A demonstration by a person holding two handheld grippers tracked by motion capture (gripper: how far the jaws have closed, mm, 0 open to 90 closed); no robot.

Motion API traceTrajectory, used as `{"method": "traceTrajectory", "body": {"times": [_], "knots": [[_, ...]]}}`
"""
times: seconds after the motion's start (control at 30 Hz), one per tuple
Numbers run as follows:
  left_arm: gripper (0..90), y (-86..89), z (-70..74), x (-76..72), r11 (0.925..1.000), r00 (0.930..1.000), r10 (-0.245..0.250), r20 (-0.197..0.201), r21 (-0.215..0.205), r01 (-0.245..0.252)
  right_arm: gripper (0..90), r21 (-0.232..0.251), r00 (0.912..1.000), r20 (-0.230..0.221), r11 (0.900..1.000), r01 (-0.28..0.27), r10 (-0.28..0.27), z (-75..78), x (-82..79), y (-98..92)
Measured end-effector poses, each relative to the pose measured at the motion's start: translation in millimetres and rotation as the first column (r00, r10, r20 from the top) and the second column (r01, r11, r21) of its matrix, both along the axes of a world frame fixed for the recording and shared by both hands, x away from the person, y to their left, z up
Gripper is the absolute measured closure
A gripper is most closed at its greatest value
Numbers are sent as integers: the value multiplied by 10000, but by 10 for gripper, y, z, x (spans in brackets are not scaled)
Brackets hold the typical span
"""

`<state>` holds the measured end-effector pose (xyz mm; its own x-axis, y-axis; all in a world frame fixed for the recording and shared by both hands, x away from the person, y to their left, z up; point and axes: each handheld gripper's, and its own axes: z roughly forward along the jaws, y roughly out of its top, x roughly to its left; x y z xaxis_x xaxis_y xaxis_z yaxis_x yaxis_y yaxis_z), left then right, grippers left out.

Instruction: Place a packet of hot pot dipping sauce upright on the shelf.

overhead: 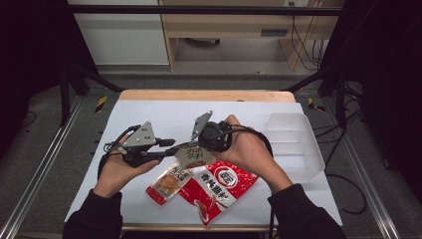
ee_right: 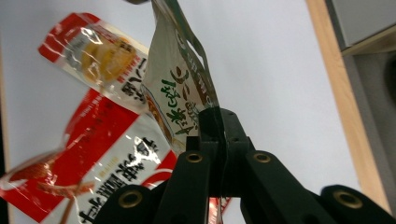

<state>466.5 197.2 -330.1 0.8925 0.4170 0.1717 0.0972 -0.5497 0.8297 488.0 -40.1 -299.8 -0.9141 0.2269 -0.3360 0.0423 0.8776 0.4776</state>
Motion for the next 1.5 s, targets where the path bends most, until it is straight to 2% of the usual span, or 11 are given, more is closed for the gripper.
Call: {"method": "traceTrajectory", "body": {"times": [0.33, 0.63, 0.8, 0.83, 0.87, 0.97, 1.0, 1.13, 1.27, 1.37, 1.5], "knots": [[184, 171, -162, -16, 9935, 9936, 1121, 158, -227, -1118, 900, 256, 9965, 573, 9979, 597, -611, 146, 94, -404], [91, 457, -477, 36, 9728, 9725, 2296, -383, -225, -2305, 900, 728, 9883, 1010, 9915, 1074, -1145, 234, 160, -780], [88, 728, -662, 20, 9383, 9388, 3419, -412, -401, -3435, 900, 1083, 9783, 1443, 9850, 1340, -1490, 346, 181, -948], [88, 728, -662, 20, 9383, 9388, 3419, -412, -401, -3435, 900, 1117, 9769, 1509, 9845, 1355, -1515, 360, 184, -969], [88, 847, -751, -3, 9237, 9237, 3784, -597, -406, -3810, 900, 1140, 9750, 1573, 9836, 1400, -1570, 375, 188, -995], [87, 1018, -853, -27, 9021, 9027, 4252, -655, -497, -4286, 900, 1186, 9697, 1752, 9814, 1510, -1703, 422, 201, -1072], [87, 1018, -853, -27, 9021, 9027, 4252, -655, -497, -4286, 900, 1186, 9697, 1752, 9814, 1510, -1703, 422, 201, -1072], [87, 1270, -964, -62, 8569, 8689, 4887, -789, -1435, -4950, 900, 1322, 9606, 1951, 9758, 1744, -1981, 489, 232, -1206], [87, 1380, -1013, -42, 8361, 8510, 5171, -917, -1586, -5252, 900, 1467, 9499, 2166, 9695, 1965, -2253, 531, 252, -1322], [87, 1390, -1023, -46, 8298, 8444, 5284, -880, -1568, -5356, 900, 1502, 9443, 2231, 9657, 2120, -2420, 550, 266, -1383], [86, 1346, -1058, -39, 8439, 8522, 5164, -846, -1188, -5232, 900, 1641, 9305, 2357, 9552, 2462, -2803, 579, 299, -1545]]}}
